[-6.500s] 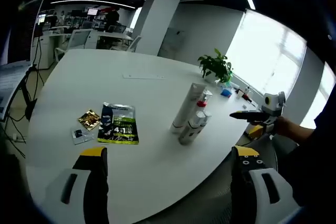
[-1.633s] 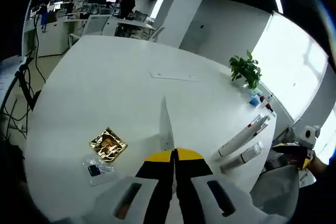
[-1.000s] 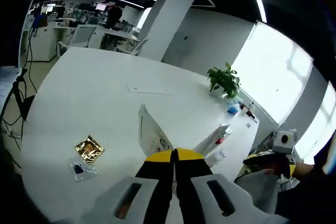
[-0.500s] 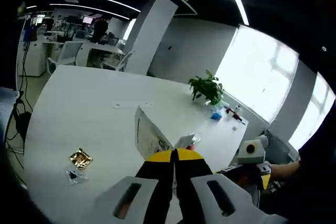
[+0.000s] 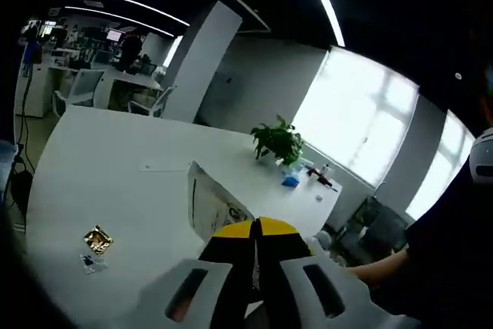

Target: Arrange the skincare products in the storage area until every visible bottle or jar stands upright without overlapping.

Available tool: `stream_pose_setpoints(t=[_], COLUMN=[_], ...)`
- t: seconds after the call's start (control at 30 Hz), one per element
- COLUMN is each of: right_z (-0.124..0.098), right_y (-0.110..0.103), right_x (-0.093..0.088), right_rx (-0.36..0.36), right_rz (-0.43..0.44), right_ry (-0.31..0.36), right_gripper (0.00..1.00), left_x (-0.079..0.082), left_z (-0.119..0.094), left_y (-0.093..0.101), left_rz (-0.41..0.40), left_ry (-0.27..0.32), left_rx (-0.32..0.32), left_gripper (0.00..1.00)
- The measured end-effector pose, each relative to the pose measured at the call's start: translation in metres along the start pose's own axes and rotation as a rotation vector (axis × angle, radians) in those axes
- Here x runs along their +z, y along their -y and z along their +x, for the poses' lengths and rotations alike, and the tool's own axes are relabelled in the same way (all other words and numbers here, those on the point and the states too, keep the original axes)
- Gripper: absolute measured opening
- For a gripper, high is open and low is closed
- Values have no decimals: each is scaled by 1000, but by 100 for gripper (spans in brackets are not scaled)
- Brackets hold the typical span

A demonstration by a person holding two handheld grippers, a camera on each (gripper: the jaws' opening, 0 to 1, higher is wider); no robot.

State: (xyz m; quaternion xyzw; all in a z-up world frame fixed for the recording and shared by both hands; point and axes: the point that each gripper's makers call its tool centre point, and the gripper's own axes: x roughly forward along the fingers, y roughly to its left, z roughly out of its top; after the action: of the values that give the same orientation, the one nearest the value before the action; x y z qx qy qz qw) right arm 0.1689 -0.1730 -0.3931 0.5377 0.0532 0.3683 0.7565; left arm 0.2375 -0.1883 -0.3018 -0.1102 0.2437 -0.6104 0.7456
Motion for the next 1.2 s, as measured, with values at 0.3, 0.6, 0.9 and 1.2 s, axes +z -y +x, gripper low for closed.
stream_pose_setpoints(t=[0.3, 0.6, 0.9, 1.2], right_z=[9, 15, 7, 11], right_y=[-25, -53, -60, -83], right_x=[43, 61, 92, 95], right_rx=[130, 259, 164, 23], right_rz=[83, 191, 1, -298], right_ry=[183, 313, 408, 207], right_gripper=[69, 44, 10, 0], left_x=[9, 18, 8, -18], left_z=[-8, -21, -37, -47], left_y=[35, 56, 46, 35], left_rz=[-65, -67, -57, -124], left_ry=[72, 129, 151, 166], left_rx=[-117, -194, -154, -134], left_gripper=[0, 0, 1, 1])
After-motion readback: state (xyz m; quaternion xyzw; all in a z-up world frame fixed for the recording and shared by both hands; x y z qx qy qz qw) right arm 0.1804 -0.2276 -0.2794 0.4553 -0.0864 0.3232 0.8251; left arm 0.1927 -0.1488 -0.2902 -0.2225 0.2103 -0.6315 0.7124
